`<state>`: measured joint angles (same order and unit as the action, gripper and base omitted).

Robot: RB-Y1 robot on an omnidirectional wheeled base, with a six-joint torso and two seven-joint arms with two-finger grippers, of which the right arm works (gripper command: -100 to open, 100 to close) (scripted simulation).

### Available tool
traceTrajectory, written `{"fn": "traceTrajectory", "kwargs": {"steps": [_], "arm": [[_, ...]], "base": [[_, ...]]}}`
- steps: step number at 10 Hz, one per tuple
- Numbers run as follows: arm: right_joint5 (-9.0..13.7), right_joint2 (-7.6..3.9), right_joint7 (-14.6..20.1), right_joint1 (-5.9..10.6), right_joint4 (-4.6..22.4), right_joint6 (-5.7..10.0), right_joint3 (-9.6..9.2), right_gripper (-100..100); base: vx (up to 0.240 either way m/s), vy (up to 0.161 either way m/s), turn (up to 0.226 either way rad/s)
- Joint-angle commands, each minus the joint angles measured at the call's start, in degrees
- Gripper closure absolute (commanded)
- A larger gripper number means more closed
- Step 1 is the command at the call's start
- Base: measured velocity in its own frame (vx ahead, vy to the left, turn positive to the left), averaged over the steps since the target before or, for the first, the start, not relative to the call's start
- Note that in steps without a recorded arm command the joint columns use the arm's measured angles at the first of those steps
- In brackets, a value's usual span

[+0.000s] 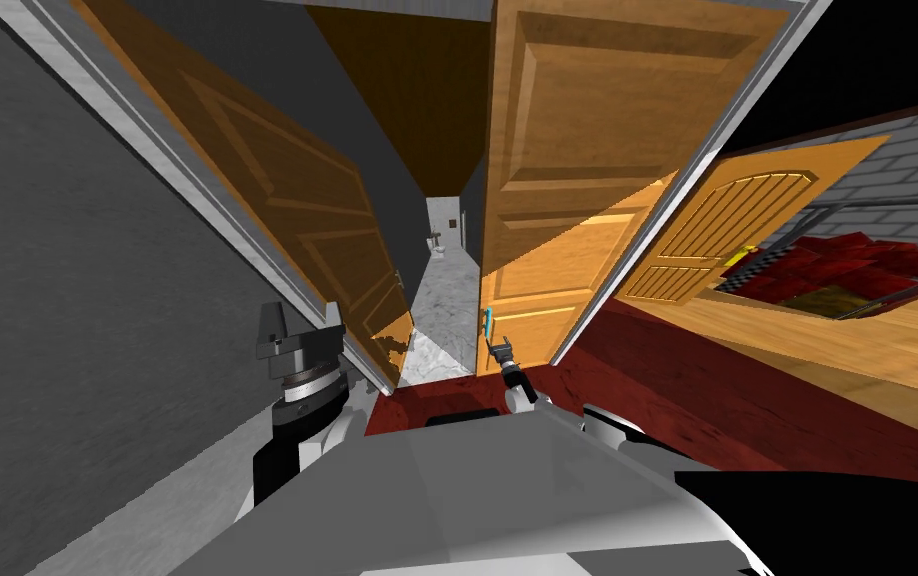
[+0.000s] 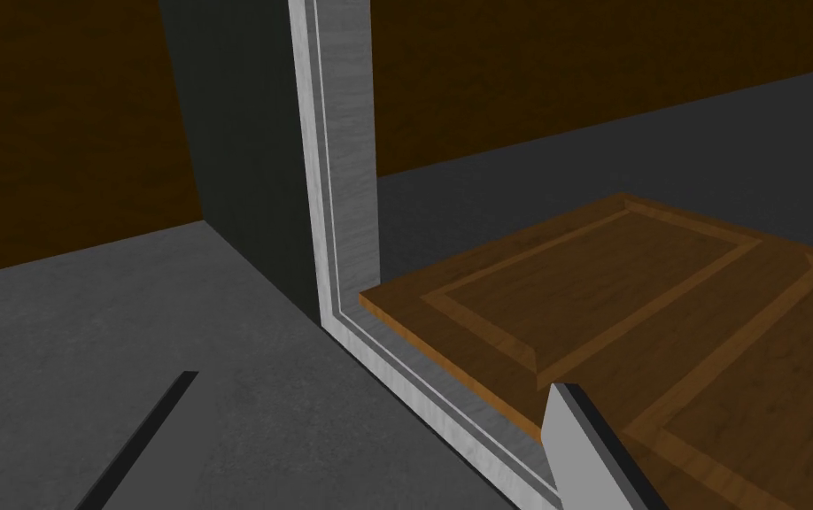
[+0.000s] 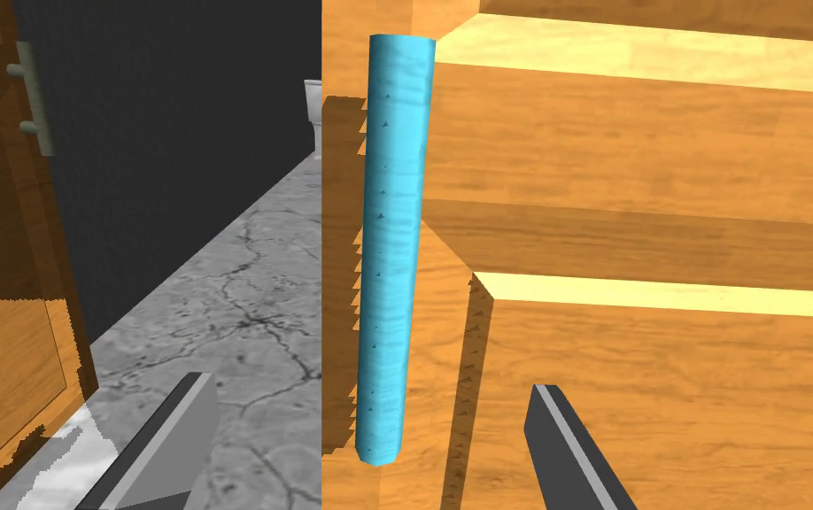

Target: Push the door open

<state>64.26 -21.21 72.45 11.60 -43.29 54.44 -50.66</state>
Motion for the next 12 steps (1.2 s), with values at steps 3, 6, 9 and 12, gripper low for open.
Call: {"fn": "traceTrajectory", "kwargs": {"steps": [3,6,9,12], "arm": [[0.00,0.50,-0.05,0.01,0.80,0.39,0.51,-100],[0.01,0.90,-0.13,-0.03,1.39,0.67,0.92,-100],[0.01,0.78,-0.11,-0.05,1.22,0.60,0.84,100],[0.01,0.78,-0.11,-0.05,1.22,0.60,0.84,100]], "base": [[0.199,-0.010,0.041],[0.207,-0.004,0.035],[0.016,0.000,0.003],[-0.005,-0.001,0.005]]}}
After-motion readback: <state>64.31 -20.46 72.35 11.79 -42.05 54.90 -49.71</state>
